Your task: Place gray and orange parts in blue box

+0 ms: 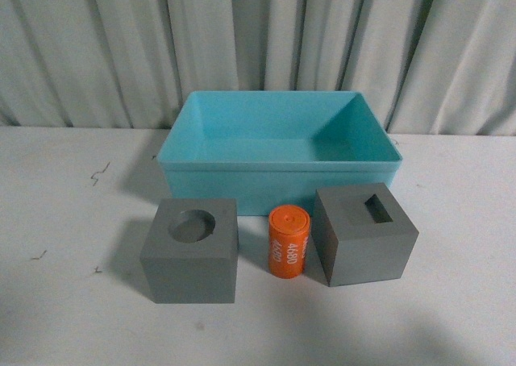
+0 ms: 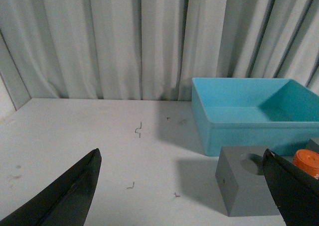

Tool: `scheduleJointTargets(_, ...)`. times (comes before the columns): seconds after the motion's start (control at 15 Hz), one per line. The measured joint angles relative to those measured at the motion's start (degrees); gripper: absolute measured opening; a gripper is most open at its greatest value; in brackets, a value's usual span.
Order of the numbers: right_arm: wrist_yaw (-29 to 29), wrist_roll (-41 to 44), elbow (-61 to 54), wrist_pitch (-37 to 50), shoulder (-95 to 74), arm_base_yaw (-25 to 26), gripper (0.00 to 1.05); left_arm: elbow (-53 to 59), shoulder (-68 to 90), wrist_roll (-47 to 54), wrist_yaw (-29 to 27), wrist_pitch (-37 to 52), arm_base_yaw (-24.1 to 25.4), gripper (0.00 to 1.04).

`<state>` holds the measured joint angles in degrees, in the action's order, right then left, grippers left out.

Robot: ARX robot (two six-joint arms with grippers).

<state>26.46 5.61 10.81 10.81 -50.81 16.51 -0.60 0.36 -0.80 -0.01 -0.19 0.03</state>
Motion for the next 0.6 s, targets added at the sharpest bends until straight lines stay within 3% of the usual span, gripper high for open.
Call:
scheduleJointTargets(0.07, 2.56, 6.23, 5.68, 3.52, -13.79, -1.42, 0.98, 0.0, 0.0, 0.0, 0.0, -0.02, 0.0, 0.98)
scheduleJointTargets(0.2, 1.31, 7.61, 10.67, 6.88, -23.82, -4.52, 0.98, 0.0, 0.0, -0.02, 0.0, 0.0, 0.0, 0.98)
scheduleJointTargets(0.6, -0.24, 7.54, 13.73, 9.14, -29.42, -7.39, 0.98, 0.0, 0.0, -0.02, 0.0, -0.02, 0.0, 0.98)
